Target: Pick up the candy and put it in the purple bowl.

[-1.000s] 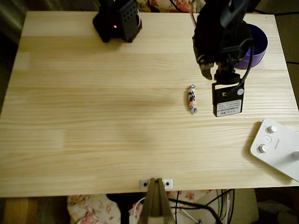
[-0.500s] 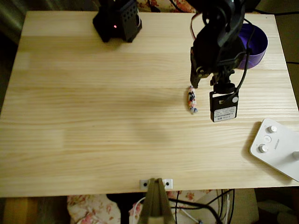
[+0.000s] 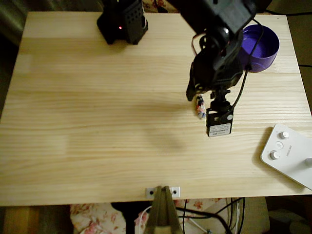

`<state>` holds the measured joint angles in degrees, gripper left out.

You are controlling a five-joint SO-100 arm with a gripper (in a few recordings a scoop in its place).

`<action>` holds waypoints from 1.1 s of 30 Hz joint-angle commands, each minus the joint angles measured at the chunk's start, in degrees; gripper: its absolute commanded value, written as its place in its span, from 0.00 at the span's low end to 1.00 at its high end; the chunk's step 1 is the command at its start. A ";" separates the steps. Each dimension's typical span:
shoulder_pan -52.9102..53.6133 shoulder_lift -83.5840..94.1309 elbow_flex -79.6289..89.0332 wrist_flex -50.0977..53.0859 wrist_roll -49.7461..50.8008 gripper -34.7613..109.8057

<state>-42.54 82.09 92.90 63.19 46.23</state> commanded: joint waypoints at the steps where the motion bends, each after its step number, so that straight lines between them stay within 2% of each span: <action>1: 1.05 2.64 1.76 -1.05 0.62 0.41; 18: -0.70 4.39 4.66 -3.78 1.85 0.41; 27: -4.57 4.04 3.34 -4.57 2.20 0.41; 33: -3.52 1.85 -0.26 -5.10 0.79 0.41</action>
<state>-46.58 82.09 97.03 58.45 47.02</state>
